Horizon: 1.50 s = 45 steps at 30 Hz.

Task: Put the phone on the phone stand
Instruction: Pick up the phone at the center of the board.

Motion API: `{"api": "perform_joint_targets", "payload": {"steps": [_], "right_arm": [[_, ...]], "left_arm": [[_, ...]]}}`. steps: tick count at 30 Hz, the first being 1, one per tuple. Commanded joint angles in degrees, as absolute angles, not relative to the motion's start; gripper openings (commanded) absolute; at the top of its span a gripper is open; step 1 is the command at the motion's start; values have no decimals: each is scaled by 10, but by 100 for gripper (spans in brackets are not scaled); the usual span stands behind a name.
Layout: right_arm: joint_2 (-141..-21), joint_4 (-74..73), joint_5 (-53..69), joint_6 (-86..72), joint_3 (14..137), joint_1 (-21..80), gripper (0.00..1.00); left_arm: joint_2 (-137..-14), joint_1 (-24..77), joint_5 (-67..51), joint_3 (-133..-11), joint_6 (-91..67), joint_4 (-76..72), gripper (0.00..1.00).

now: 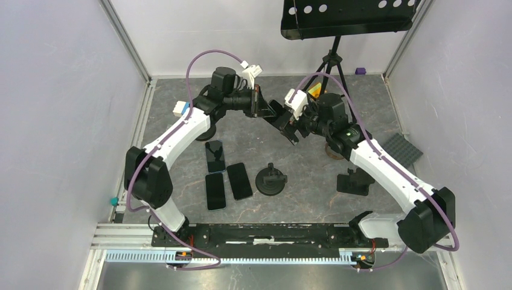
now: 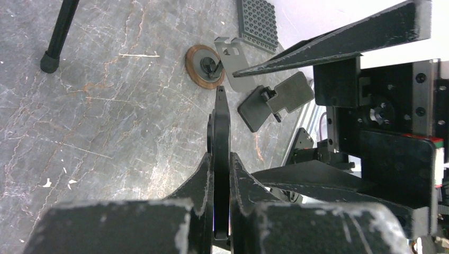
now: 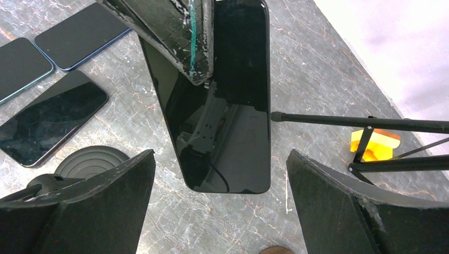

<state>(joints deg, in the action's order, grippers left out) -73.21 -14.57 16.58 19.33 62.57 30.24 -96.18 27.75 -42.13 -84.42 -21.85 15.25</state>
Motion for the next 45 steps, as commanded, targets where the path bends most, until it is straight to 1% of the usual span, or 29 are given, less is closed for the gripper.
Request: {"api": "perform_joint_targets", "payload": {"steps": [1,21,27,36,40,45], "right_arm": [[-736,-130,140,193,642,308,98],[-759,-131,132,201,634,329,98],[-753,-130,112,209,631,330,98],[-759,-131,98,216,630,336,98],[-756,-137,103,221,633,337,98],[-730,-156,134,234,635,337,98]], "left_arm": [[-920,277,-452,-833,-262,78,2],[-910,277,-491,-791,-314,3,2],[-910,277,-493,-788,-321,2,2],[-914,277,-512,-776,-352,-41,2],[-909,277,-509,-785,-301,-6,2],[-896,277,-496,-826,-141,115,2]]}}
